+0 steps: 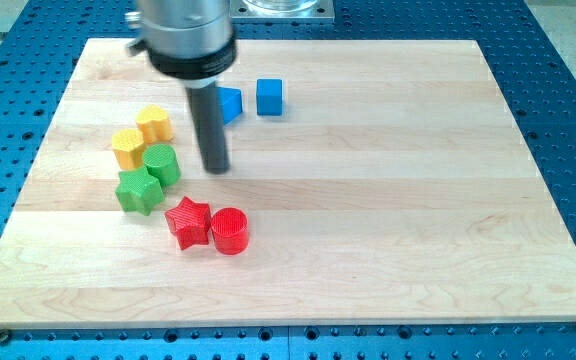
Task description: Move the green blocks towards the bottom left corner of the board
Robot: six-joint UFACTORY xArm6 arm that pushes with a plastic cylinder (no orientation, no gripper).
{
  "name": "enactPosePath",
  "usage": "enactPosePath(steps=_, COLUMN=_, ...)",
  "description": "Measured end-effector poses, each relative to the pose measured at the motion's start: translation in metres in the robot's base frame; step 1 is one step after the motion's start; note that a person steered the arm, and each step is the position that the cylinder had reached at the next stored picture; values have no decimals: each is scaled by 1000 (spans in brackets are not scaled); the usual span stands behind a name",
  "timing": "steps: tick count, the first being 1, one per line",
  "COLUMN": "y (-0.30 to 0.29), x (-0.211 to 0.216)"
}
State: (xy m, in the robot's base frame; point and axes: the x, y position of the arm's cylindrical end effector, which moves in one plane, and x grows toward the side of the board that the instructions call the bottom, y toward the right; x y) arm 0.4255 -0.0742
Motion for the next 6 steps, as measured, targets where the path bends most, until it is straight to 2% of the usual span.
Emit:
enactPosePath(steps=1, y=-53, x=1)
enactPosePath(steps=2, y=-67, x=39)
enactPosePath(steps=3, y=-73, x=53)
enactPosePath(steps=4, y=-46, x=48)
enactPosePath(steps=5, y=-61, x=68)
enactPosePath(steps=6, y=-113, x=80)
